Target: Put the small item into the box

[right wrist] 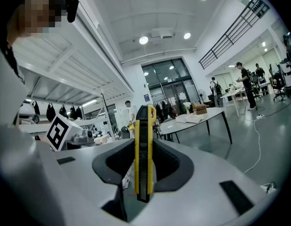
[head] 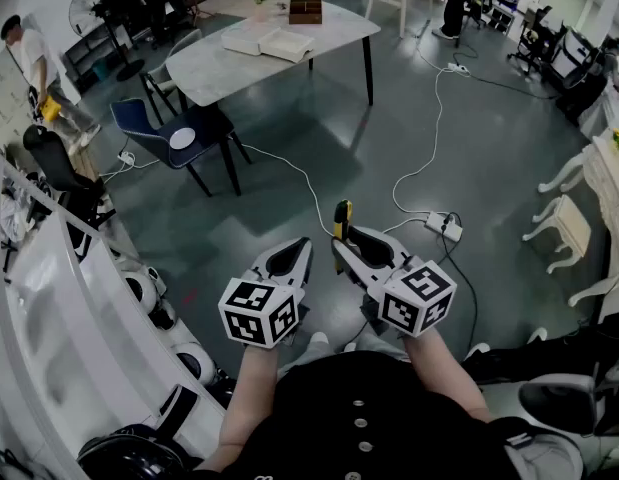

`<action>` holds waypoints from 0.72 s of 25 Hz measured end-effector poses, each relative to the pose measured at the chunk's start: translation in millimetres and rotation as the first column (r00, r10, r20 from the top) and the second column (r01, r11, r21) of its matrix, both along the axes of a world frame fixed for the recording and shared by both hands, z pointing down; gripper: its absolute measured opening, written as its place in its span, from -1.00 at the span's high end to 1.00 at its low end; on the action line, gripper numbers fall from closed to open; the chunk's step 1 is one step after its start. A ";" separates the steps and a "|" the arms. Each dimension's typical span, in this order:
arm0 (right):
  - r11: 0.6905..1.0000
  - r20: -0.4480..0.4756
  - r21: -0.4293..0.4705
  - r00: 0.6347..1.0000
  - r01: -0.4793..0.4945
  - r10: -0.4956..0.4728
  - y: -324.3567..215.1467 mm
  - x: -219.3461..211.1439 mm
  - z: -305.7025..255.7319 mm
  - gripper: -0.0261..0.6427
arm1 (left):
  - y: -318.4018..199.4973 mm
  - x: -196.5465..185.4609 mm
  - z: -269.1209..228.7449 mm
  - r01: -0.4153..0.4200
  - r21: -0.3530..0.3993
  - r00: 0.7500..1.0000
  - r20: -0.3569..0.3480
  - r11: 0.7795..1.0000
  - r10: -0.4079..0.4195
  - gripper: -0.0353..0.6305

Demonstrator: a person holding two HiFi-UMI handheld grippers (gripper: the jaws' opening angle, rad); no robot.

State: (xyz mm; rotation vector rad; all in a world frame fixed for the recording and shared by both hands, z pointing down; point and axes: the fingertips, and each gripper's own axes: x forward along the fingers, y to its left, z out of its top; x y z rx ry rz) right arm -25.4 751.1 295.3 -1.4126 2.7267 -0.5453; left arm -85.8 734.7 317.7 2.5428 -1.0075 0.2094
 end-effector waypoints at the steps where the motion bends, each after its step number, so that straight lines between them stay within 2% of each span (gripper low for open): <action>1: 1.000 -0.005 0.000 1.000 -0.001 0.001 -2.5 0.1 1.5 0.57 | -2.5 0.1 -0.2 -0.002 0.000 1.000 -0.004 1.000 0.002 0.84; 6: 1.000 -0.035 0.013 0.999 -0.027 0.027 -13.4 5.8 6.2 0.57 | -10.0 -0.6 5.6 -0.013 -0.017 1.000 -0.006 1.000 0.013 0.84; 11: 1.000 -0.018 -0.006 1.000 -0.022 0.022 -15.8 2.2 10.7 0.57 | -13.3 -1.5 8.7 -0.023 -0.020 1.000 0.006 1.000 0.023 0.84; 16: 1.000 0.018 0.021 1.000 -0.022 0.022 -17.9 -6.9 6.2 0.57 | -17.3 -6.7 2.9 -0.040 0.002 0.998 -0.042 0.999 0.040 0.84; 18: 0.999 0.017 0.022 0.999 -0.042 0.042 -21.6 -7.7 7.7 0.57 | -19.7 -11.4 5.2 -0.043 -0.001 0.998 -0.039 0.999 0.043 0.84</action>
